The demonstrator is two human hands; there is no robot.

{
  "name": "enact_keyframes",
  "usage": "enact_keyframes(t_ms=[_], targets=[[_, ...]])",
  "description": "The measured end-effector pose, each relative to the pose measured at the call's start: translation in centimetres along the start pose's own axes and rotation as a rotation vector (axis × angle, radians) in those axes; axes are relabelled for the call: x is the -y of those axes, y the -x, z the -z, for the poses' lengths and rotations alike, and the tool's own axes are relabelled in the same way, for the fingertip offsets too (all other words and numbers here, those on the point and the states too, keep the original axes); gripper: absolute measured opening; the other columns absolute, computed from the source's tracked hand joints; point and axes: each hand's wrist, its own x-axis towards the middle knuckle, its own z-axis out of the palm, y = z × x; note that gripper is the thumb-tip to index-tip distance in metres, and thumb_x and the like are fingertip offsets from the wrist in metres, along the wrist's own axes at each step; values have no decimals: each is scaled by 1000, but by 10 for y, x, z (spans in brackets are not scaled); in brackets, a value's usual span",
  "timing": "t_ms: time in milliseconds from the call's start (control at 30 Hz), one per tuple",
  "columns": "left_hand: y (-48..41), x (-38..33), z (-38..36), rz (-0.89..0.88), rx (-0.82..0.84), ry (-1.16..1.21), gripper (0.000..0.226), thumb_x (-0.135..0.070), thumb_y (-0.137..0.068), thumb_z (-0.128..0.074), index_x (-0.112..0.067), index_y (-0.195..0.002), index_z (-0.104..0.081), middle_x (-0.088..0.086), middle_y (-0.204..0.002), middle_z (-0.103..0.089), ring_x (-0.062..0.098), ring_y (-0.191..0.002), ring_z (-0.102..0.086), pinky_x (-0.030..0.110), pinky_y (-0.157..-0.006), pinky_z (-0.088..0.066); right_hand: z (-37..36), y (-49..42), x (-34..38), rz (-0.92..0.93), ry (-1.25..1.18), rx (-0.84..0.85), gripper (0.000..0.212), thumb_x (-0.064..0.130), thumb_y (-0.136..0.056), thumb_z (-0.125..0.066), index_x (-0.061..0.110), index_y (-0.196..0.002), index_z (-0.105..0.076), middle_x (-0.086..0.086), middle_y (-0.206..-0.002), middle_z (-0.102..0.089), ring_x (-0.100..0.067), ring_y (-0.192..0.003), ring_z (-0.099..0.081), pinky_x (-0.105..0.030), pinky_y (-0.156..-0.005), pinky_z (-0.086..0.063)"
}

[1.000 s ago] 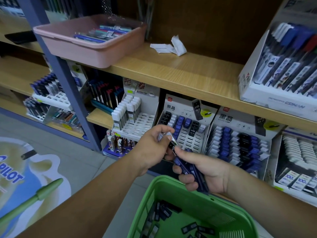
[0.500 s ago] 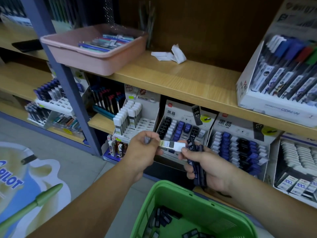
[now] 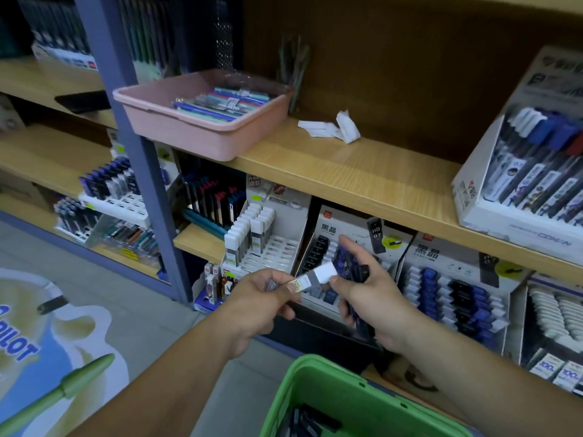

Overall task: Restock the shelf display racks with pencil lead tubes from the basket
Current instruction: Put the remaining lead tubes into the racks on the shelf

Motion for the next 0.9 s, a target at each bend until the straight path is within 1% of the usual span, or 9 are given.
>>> enact_keyframes(t_ms=[100,167,233,367,467,567,633,733,900], targets=[[-9,-3,6,3,-46,121,12,-14,-103,-63,-12,-114,-67,6,-93,-75,11,-62,-61,22,-40,-27,-13,-17,11,17,-7,40,41,5,-100,-63,42,-117,-67,-17,-88,-75,-24,-53,-51,-31,-49,-40],[-16,-4,11,-5,-69,153,13,-15,-102,-63,-15,-115,-67,8,-99,-75,10,-62,-62,21,-39,-28,-23,-31,19,1,-25,24,28,4,-96,-67,30,-107,-71,-25,-75,-68,-23,-48,-48,-31,-49,-39],[-22,-1,17,-4,-109,191,12,-17,-102,-65,-18,-114,-67,7,-101,-76,11,-64,-63,21,-40,-29,-32,-46,21,-31,-15,17,21,6,-93,-74,23,-105,-70,-15,-60,-60,-21,-45,-47,-30,-47,-40],[-29,4,22,-51,-148,194,12,-23,-100,-68,-22,-112,-69,0,-92,-78,13,-63,-61,24,-43,-31,-50,-72,20,21,90,-103,22,11,-89,-78,25,-102,-68,-4,-70,-62,-18,-49,-49,-26,-44,-40],[-39,11,26,-62,-267,97,9,-22,-98,-70,-22,-106,-66,7,-89,-77,13,-59,-58,26,-48,-43,-62,-91,26,221,287,-134,19,12,-90,-76,26,-101,-68,6,-81,-64,-11,-63,-57,-24,-61,-47],[-51,19,33,-40,-340,5,8,-13,-93,-61,-9,-87,-61,8,-75,-62,19,-62,-48,31,-60,-41,-76,-110,34,324,478,-100,19,17,-90,-74,31,-100,-64,10,-89,-68,-17,-85,-66,-37,-80,-57],[-57,20,37,-18,-325,23,14,-13,-94,-54,-9,-83,-62,8,-69,-52,19,-60,-45,30,-59,-37,-85,-119,38,363,607,-90,19,21,-91,-72,33,-103,-62,6,-97,-70,-24,-89,-67,-43,-80,-60],[-59,19,38,-10,-284,112,19,-20,-107,-48,-14,-110,-65,5,-74,-63,13,-58,-53,26,-51,-43,-97,-126,39,407,792,-115,25,24,-94,-70,33,-115,-62,3,-101,-70,-24,-89,-67,-40,-78,-60],[-53,23,50,31,-208,75,39,-35,-109,-48,-33,-148,-46,11,-100,-74,15,-68,-61,29,-55,-50,-109,-133,31,459,891,-148,24,26,-96,-68,34,-117,-59,6,-89,-68,-23,-76,-64,-35,-65,-58]])
